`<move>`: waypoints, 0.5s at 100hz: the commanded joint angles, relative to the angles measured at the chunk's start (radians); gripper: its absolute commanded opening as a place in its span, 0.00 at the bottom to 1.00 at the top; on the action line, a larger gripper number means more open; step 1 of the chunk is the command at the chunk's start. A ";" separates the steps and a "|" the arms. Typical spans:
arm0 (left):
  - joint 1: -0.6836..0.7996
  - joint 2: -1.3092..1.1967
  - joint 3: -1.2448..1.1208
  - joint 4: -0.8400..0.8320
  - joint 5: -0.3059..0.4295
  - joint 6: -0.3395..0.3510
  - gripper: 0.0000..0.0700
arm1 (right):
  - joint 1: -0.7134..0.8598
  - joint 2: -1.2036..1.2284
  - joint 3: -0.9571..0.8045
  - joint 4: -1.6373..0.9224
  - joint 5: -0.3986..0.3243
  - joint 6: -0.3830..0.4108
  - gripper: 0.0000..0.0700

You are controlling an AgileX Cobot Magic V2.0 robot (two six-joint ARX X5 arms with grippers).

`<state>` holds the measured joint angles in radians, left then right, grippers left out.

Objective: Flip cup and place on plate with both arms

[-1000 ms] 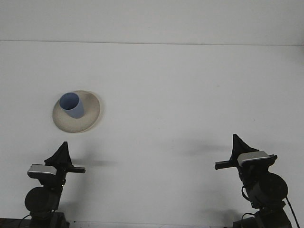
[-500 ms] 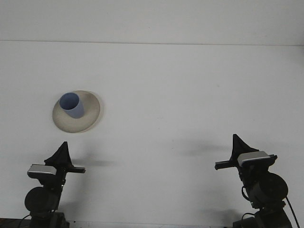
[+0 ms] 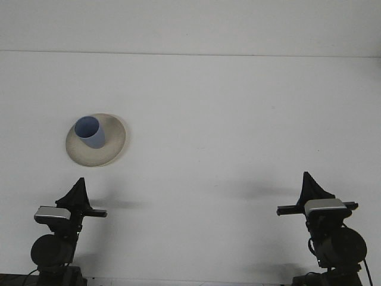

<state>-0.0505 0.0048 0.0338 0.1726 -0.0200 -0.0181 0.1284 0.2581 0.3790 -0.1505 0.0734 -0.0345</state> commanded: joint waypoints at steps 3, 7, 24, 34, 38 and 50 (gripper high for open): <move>-0.002 -0.001 -0.020 0.011 0.000 -0.010 0.02 | -0.055 -0.085 -0.082 0.012 -0.031 -0.084 0.00; -0.002 -0.001 -0.020 0.011 0.000 -0.010 0.02 | -0.079 -0.128 -0.121 0.017 -0.051 -0.114 0.00; -0.002 -0.001 -0.020 0.011 0.000 -0.010 0.02 | -0.137 -0.263 -0.264 0.036 -0.081 -0.173 0.00; -0.002 -0.001 -0.020 0.011 0.000 -0.010 0.02 | -0.162 -0.257 -0.330 0.097 -0.106 -0.171 0.00; -0.002 -0.001 -0.020 0.011 0.000 -0.010 0.02 | -0.166 -0.257 -0.354 0.125 -0.121 -0.172 0.00; -0.002 -0.001 -0.019 0.010 0.000 -0.010 0.02 | -0.167 -0.257 -0.367 0.129 -0.122 -0.175 0.00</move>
<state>-0.0509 0.0055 0.0338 0.1707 -0.0200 -0.0185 -0.0395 0.0025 0.0147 -0.0509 -0.0490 -0.1974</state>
